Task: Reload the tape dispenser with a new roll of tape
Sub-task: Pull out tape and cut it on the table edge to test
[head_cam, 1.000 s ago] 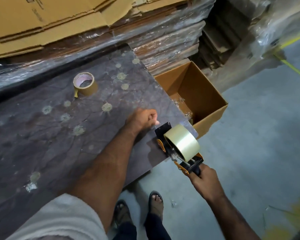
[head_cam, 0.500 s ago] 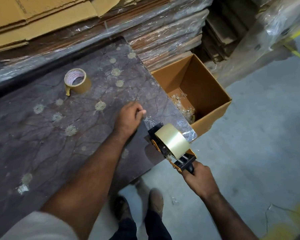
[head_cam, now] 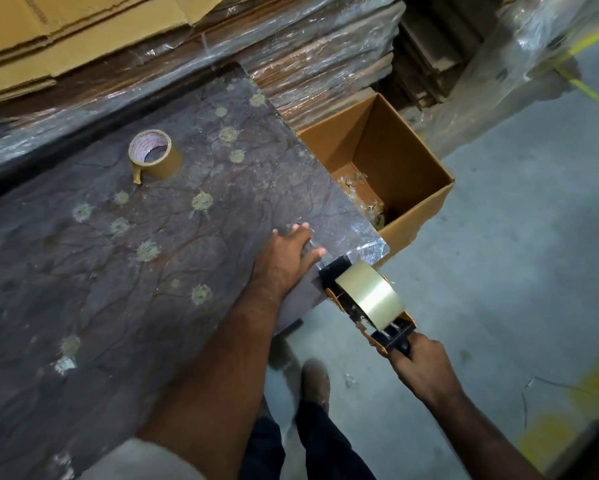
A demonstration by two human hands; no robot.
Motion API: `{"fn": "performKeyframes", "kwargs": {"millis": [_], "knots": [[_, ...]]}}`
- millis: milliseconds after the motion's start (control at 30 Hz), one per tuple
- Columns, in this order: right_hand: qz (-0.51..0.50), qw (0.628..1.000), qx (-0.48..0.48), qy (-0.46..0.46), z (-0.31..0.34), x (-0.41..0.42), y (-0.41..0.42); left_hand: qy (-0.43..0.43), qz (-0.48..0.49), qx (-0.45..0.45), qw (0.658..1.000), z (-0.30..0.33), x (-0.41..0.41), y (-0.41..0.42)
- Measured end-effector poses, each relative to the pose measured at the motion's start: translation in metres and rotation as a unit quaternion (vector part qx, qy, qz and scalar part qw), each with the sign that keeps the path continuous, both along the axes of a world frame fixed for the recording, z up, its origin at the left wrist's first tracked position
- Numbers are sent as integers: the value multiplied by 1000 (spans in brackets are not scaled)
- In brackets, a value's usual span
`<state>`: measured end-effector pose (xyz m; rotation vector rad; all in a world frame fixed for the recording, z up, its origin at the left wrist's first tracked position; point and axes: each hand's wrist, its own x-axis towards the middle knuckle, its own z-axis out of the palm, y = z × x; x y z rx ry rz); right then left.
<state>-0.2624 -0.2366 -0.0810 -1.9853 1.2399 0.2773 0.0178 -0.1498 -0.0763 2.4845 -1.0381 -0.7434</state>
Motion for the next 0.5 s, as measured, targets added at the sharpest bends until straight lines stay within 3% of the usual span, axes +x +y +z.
{"fn": "performKeyframes", "kwargs": {"millis": [167,500], "knots": [[-44,998,48,-14,-3,-6,12,-40,-13,55,998,3,-27,-7],[-113,987,113,-20,-9,0,9,-93,-21,56,994,-25,-27,-10]]}}
